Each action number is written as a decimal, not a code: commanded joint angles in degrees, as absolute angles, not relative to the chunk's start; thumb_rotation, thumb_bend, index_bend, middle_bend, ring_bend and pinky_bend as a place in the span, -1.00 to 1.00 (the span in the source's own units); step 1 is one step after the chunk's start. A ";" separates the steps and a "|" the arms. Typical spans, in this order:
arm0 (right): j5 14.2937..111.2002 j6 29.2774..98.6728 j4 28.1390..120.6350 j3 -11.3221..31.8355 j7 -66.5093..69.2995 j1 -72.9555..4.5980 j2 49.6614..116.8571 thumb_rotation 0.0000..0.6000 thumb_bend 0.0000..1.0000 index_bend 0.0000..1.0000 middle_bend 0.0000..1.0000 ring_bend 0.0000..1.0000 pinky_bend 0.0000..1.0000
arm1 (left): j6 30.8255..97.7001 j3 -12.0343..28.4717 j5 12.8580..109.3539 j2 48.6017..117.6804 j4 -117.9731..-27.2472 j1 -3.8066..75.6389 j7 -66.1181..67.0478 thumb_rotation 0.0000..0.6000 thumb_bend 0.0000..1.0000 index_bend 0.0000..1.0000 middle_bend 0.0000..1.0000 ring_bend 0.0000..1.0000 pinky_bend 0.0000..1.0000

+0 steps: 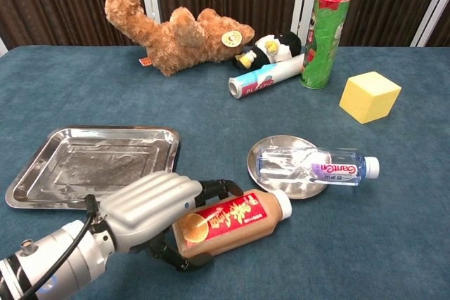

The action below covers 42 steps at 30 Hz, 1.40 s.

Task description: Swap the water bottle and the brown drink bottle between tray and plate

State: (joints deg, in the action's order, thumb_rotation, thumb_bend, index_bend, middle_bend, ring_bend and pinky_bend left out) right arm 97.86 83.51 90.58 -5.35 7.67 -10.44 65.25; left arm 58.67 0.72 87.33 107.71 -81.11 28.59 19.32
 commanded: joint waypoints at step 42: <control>98.17 81.22 91.66 -4.79 -2.60 -9.03 68.70 1.00 -0.61 -1.00 -1.00 -1.00 -0.87 | 77.41 -8.06 106.64 95.29 -31.20 36.36 -31.03 1.00 0.25 0.13 0.20 0.03 0.13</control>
